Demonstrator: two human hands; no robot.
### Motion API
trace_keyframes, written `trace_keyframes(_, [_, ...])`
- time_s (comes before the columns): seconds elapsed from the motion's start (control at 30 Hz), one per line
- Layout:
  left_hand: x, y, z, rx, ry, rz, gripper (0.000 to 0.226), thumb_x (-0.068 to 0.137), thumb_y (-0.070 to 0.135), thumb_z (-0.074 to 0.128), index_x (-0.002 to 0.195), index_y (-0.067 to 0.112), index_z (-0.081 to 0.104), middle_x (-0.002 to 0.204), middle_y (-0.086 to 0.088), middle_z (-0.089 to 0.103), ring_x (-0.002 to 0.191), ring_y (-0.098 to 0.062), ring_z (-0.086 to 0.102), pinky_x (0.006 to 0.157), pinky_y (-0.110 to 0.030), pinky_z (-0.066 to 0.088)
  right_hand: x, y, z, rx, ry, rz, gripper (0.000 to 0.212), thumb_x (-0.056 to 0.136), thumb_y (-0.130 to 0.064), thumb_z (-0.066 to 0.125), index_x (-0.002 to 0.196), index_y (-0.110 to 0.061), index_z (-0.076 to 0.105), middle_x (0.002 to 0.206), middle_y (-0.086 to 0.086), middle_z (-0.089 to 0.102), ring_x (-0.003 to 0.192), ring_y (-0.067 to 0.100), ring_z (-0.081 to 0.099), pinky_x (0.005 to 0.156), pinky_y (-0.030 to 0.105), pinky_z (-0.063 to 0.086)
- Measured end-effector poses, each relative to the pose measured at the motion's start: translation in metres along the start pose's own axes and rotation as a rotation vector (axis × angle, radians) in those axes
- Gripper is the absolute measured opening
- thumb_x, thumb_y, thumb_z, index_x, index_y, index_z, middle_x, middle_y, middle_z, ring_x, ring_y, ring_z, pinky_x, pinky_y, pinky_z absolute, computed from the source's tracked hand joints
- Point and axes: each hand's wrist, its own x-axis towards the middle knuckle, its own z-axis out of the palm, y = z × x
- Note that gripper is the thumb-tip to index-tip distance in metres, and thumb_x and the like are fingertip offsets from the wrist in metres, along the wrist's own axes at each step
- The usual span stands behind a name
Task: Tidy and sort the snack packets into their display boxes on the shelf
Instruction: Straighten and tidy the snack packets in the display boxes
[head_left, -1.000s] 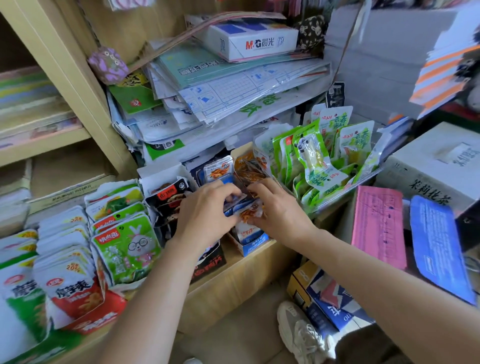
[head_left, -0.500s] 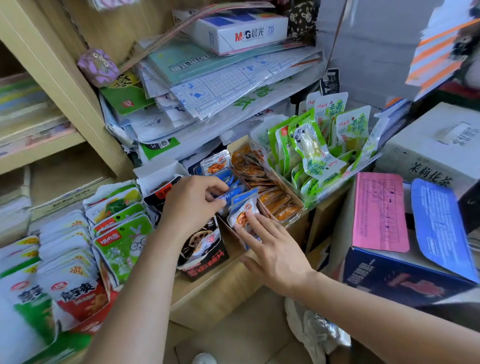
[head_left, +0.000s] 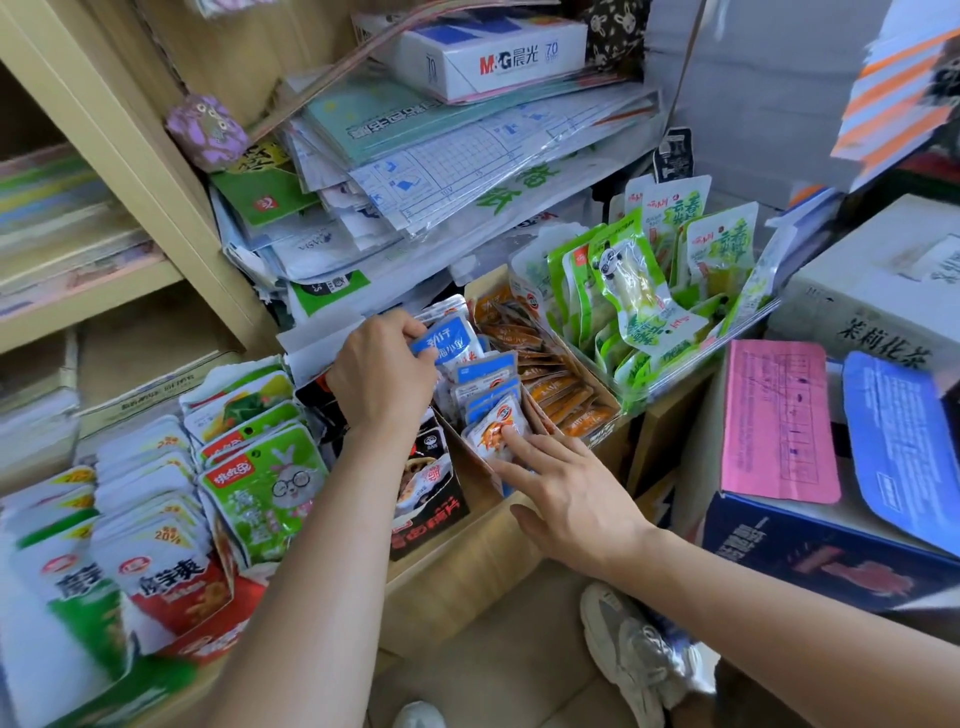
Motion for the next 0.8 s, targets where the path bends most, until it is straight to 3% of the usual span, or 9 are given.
trace_keyframes(0.13, [0.000,-0.004,-0.001,0.005,0.020,0.035,0.034,0.077,0.039,0.084,0.104,0.033,0.065,0.108,0.006,0.063,0.100,-0.022,0.064,0.068,-0.039,0.055,-0.004,0.003,-0.004,0.042,-0.019,-0.002,0.035,0.081,-0.037,0.069,0.115,-0.028,0.068,0.141,0.006,0.058,0.122,0.022,0.060,0.094,0.037,0.049])
trace_keyframes(0.2, [-0.001,-0.004,-0.002,-0.026,0.050,0.156,0.053,0.072,0.037,0.087,0.117,0.031,0.059,0.120,0.004,0.055,0.110,-0.022,0.058,0.082,-0.041,0.054,-0.009,0.004,-0.006,0.062,0.004,-0.013,0.026,0.085,-0.037,0.058,0.106,-0.029,0.071,0.137,0.004,0.061,0.117,0.021,0.061,0.091,0.038,0.050])
trace_keyframes(0.3, [-0.007,-0.001,-0.008,-0.194,-0.130,0.342,0.057,0.081,0.027,0.078,0.132,0.034,0.054,0.136,0.007,0.052,0.118,-0.015,0.055,0.097,-0.036,0.049,-0.019,0.005,-0.012,0.099,0.016,-0.018,0.029,0.083,-0.039,0.049,0.096,-0.028,0.072,0.135,0.002,0.063,0.111,0.019,0.063,0.088,0.037,0.051])
trace_keyframes(0.37, [-0.013,-0.001,-0.012,-0.288,-0.340,0.351,0.053,0.089,0.024,0.069,0.137,0.040,0.052,0.133,0.011,0.058,0.112,-0.010,0.060,0.090,-0.036,0.053,-0.024,0.007,-0.016,0.113,0.025,-0.012,0.034,0.080,-0.040,0.051,0.107,-0.029,0.068,0.141,0.002,0.058,0.114,0.019,0.062,0.090,0.036,0.049])
trace_keyframes(0.47, [-0.020,-0.002,-0.018,-0.301,-0.405,0.350,0.054,0.091,0.034,0.066,0.142,0.042,0.049,0.139,0.012,0.056,0.124,-0.011,0.055,0.098,-0.035,0.047,-0.023,0.008,-0.019,0.130,-0.022,0.029,0.059,0.083,-0.043,0.053,0.139,-0.031,0.044,0.158,0.007,0.036,0.129,0.022,0.053,0.093,0.036,0.048])
trace_keyframes(0.53, [-0.023,0.000,-0.020,-0.262,-0.438,0.332,0.071,0.086,0.056,0.070,0.149,0.041,0.041,0.148,0.013,0.047,0.133,-0.009,0.047,0.102,-0.034,0.041,-0.019,0.007,-0.019,0.117,-0.058,0.036,0.073,0.084,-0.049,0.051,0.151,-0.032,0.029,0.166,0.006,0.018,0.140,0.025,0.042,0.099,0.038,0.045])
trace_keyframes(0.63, [-0.027,0.002,-0.013,-0.021,-0.408,0.398,0.106,0.067,0.079,0.072,0.155,0.040,0.026,0.149,0.011,0.039,0.127,-0.013,0.050,0.092,-0.034,0.047,-0.010,0.009,-0.017,0.118,-0.098,0.015,0.082,0.083,-0.057,0.047,0.156,-0.035,0.018,0.167,0.001,0.006,0.143,0.027,0.035,0.106,0.039,0.041])
trace_keyframes(0.7, [-0.027,0.002,-0.006,0.038,-0.333,0.412,0.101,0.072,0.065,0.077,0.155,0.039,0.026,0.140,0.007,0.045,0.115,-0.018,0.058,0.080,-0.031,0.049,-0.005,0.013,-0.020,0.185,-0.124,0.011,0.083,0.084,-0.056,0.052,0.157,-0.036,0.019,0.168,-0.003,0.002,0.144,0.024,0.034,0.109,0.038,0.037])
trace_keyframes(0.8, [-0.025,0.002,-0.001,-0.018,-0.249,0.353,0.086,0.077,0.045,0.080,0.151,0.037,0.037,0.133,0.007,0.053,0.107,-0.019,0.061,0.073,-0.028,0.045,-0.007,0.021,-0.024,0.318,-0.069,-0.013,0.076,0.083,-0.037,0.065,0.152,-0.031,0.034,0.166,-0.005,0.015,0.137,0.020,0.043,0.106,0.036,0.041])
